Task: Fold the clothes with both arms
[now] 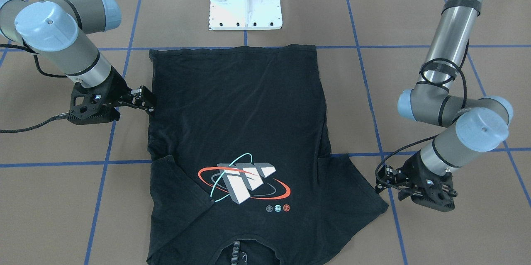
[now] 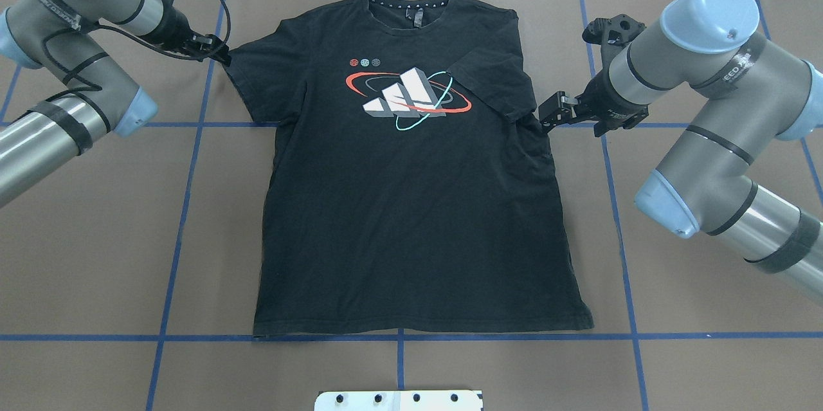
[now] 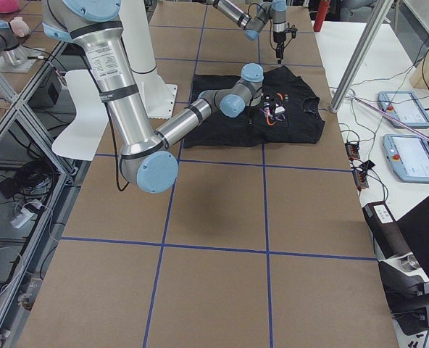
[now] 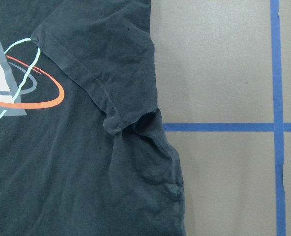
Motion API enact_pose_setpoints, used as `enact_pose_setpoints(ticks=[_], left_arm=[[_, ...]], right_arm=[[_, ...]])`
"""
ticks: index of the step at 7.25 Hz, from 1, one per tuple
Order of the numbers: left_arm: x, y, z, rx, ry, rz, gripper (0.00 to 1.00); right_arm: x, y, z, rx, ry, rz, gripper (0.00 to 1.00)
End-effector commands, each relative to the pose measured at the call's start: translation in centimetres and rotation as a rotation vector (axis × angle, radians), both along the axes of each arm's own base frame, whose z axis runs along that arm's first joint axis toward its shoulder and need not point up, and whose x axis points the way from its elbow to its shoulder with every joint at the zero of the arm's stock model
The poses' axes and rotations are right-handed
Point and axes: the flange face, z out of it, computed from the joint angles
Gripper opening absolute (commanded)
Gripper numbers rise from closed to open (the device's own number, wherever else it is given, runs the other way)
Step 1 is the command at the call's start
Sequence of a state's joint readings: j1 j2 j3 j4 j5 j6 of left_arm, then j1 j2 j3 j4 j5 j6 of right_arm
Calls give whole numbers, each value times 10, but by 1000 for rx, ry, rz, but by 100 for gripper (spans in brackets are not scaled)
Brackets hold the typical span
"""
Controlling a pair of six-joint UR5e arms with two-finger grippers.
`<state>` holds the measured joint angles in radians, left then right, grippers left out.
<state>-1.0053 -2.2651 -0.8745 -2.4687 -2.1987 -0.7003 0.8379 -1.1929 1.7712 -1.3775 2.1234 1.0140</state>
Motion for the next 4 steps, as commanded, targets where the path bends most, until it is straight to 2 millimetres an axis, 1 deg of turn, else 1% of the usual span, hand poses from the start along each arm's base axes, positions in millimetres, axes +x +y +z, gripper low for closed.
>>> enact_pose_setpoints(ticks=[1,2,4], left_arm=[[8,-11,8,-9,0,-4,60],[9,-13,9,-13,-3,-4,56],[11,-16,20,-12,1,-8,55]], right_arm=[[1,0,0,4,2,5,100],[2,0,-2,8,-1,6,100],[2,2,1,5,3,5,100]])
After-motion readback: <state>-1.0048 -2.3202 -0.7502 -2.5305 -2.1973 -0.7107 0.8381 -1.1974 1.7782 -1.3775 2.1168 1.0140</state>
